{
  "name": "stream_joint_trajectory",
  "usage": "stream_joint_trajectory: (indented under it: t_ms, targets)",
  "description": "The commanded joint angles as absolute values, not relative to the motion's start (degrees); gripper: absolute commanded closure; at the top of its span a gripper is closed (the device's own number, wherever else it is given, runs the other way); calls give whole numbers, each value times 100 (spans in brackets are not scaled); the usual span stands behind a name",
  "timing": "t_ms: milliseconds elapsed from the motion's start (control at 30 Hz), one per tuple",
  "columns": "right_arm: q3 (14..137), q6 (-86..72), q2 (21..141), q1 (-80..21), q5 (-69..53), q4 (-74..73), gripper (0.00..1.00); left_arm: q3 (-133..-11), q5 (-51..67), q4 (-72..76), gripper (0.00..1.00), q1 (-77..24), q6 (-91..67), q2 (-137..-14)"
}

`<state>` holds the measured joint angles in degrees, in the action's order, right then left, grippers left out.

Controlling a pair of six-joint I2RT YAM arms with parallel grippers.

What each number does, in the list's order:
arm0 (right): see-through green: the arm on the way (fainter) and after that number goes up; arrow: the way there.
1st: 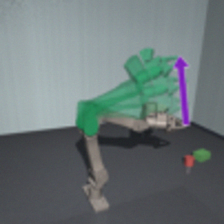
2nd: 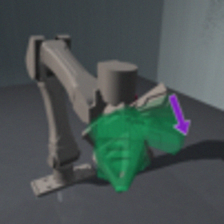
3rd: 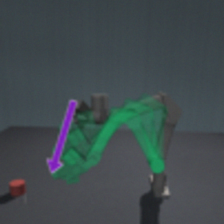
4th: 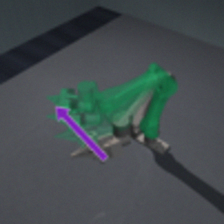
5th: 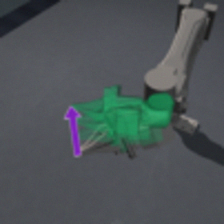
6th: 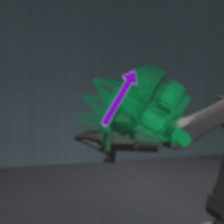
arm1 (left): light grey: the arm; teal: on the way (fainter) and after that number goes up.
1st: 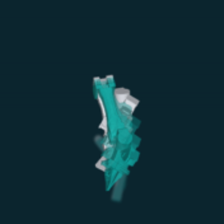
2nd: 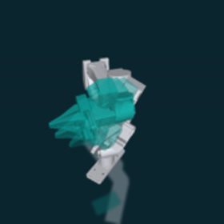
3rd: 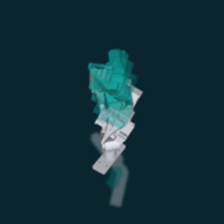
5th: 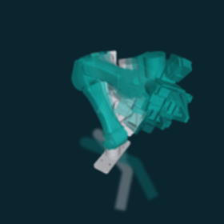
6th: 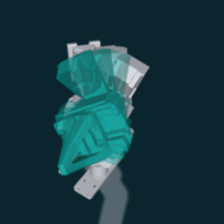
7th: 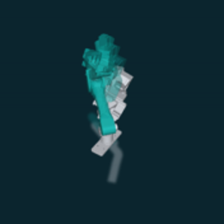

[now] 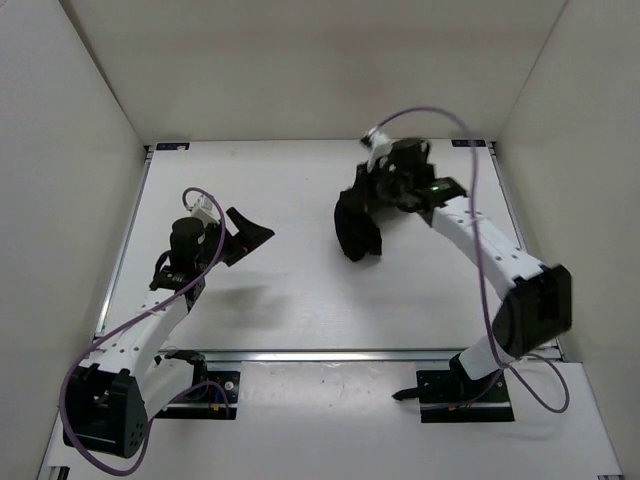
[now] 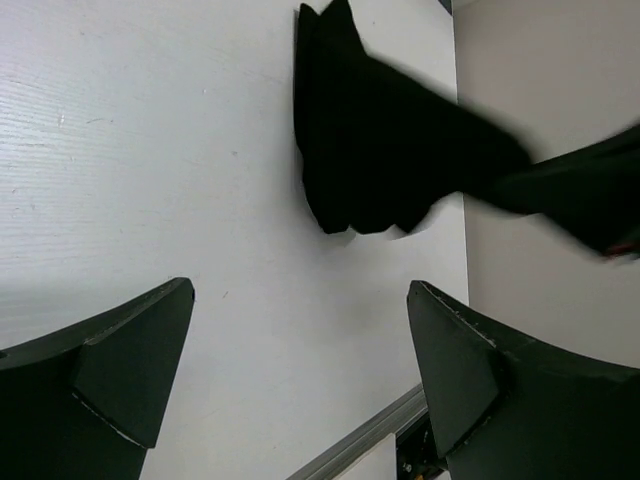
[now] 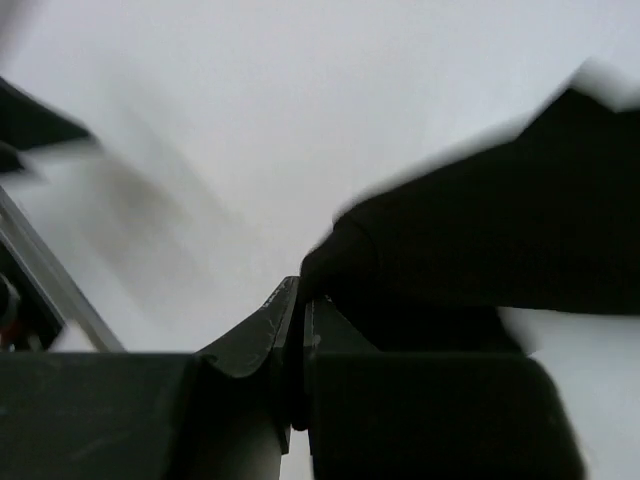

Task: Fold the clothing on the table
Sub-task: Flatten the skirt out

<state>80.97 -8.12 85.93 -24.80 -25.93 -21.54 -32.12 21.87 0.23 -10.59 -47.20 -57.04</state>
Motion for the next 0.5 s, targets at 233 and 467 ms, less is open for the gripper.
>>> stream_joint_trajectory:
  t_ms: [233,467]
  targets:
    - [8427,-957,9220,-3342,-3198,-2568,100,-3304,2224,-264,1,-949,-4553,-5607]
    - [8706,-1793,8132,-2243,-3984,-936,100,-3375,2136,-246,1,-817,-4588,-5589]
